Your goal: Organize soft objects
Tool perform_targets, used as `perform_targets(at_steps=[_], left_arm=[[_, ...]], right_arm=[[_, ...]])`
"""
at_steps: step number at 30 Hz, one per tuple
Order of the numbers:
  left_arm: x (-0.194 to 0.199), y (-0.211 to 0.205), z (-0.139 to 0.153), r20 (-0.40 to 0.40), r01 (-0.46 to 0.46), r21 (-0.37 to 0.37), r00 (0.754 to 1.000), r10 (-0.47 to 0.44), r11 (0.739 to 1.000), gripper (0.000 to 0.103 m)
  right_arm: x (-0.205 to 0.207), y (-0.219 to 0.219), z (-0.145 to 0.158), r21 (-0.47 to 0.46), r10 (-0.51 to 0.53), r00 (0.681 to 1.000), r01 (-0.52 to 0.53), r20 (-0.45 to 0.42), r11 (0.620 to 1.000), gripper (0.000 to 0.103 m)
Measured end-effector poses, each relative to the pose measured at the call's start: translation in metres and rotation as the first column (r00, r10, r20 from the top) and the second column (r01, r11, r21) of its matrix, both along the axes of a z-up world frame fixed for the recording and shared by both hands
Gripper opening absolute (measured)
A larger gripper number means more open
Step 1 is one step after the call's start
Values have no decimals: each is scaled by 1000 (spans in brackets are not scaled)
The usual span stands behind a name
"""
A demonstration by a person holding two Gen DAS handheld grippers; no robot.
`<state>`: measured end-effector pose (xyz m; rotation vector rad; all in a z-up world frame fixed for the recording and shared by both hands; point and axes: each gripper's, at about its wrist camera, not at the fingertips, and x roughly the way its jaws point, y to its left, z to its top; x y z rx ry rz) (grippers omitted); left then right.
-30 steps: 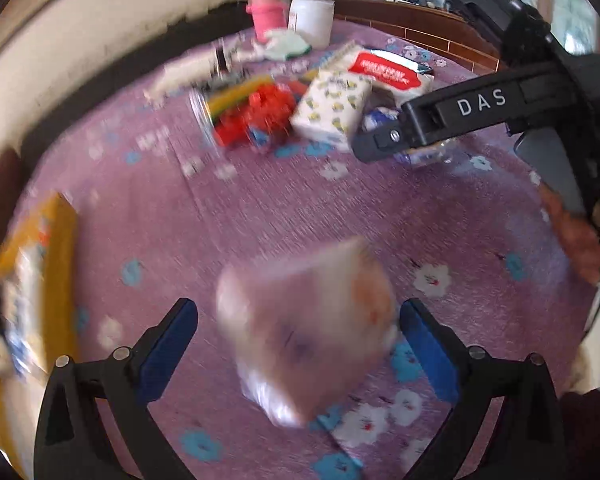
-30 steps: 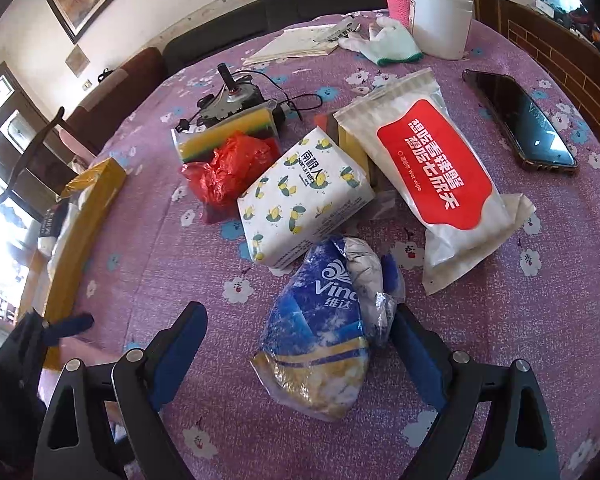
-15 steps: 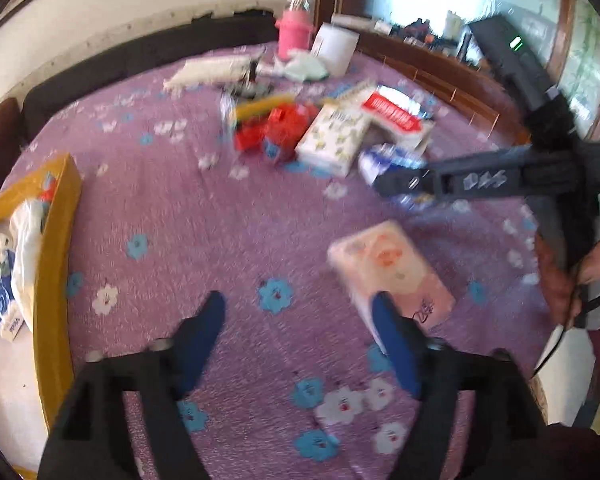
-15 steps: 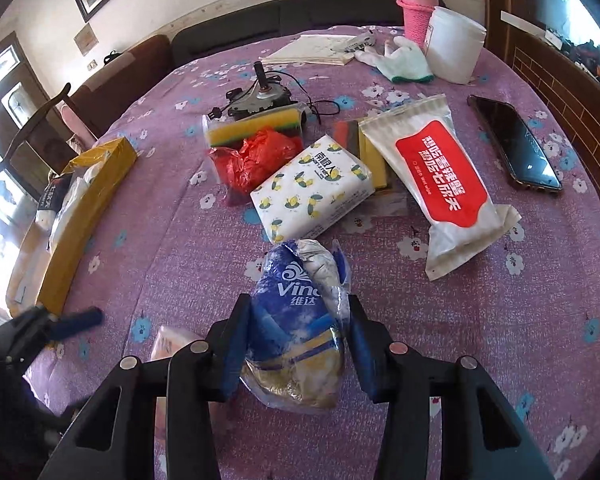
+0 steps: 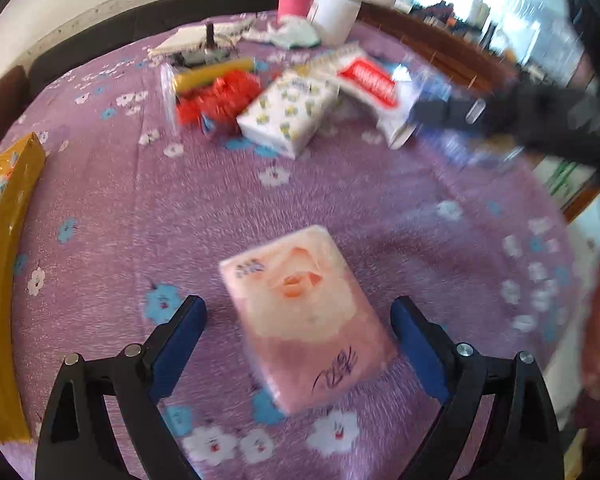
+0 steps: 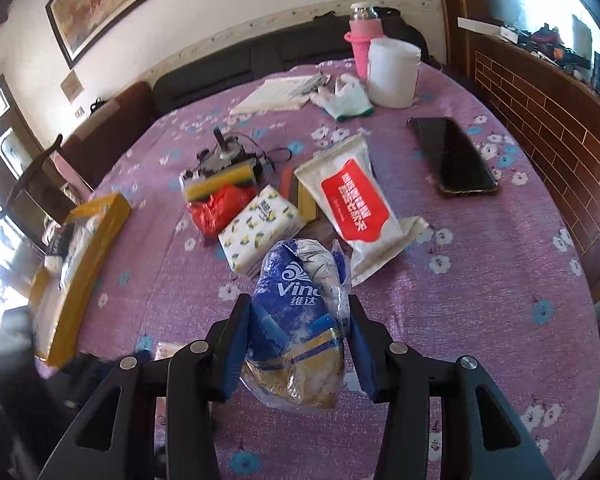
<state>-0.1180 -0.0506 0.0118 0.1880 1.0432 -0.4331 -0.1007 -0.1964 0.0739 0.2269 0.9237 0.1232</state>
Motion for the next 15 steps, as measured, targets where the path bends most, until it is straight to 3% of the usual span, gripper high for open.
perform_targets(at_steps=[1, 3, 4, 5, 7, 10, 13, 15], left_arm=[[-1, -7, -3, 32, -1, 51, 999, -1, 999, 93], [-1, -4, -1, 36, -12, 31, 999, 11, 999, 81], [0, 2, 3, 33, -17, 5, 999, 17, 1000, 61], [2, 10, 7, 12, -22, -29, 1000, 22, 999, 58], [6, 36, 14, -40, -65, -129, 997, 60, 990, 56], [1, 82, 33, -31, -123, -223, 992, 119, 967, 56], [-6, 139, 58, -7, -201, -301, 978, 209, 932, 56], [-10, 177, 74, 26, -263, -312, 958, 285, 913, 56]], right_arm=[[-1, 0, 3, 9, -1, 1000, 1, 6, 1000, 49], [-4, 3, 9, 21, 6, 1000, -7, 22, 1000, 49], [-6, 5, 12, 23, 11, 999, -12, 30, 1000, 49], [-6, 8, 15, 25, 18, 999, -19, 37, 1000, 49], [-7, 17, 22, 33, 38, 998, -40, 53, 999, 49], [-8, 37, 33, 37, 79, 994, -82, 75, 996, 49], [-6, 64, 49, 42, 142, 985, -147, 103, 988, 50], [-4, 85, 60, 49, 191, 973, -198, 128, 979, 50]])
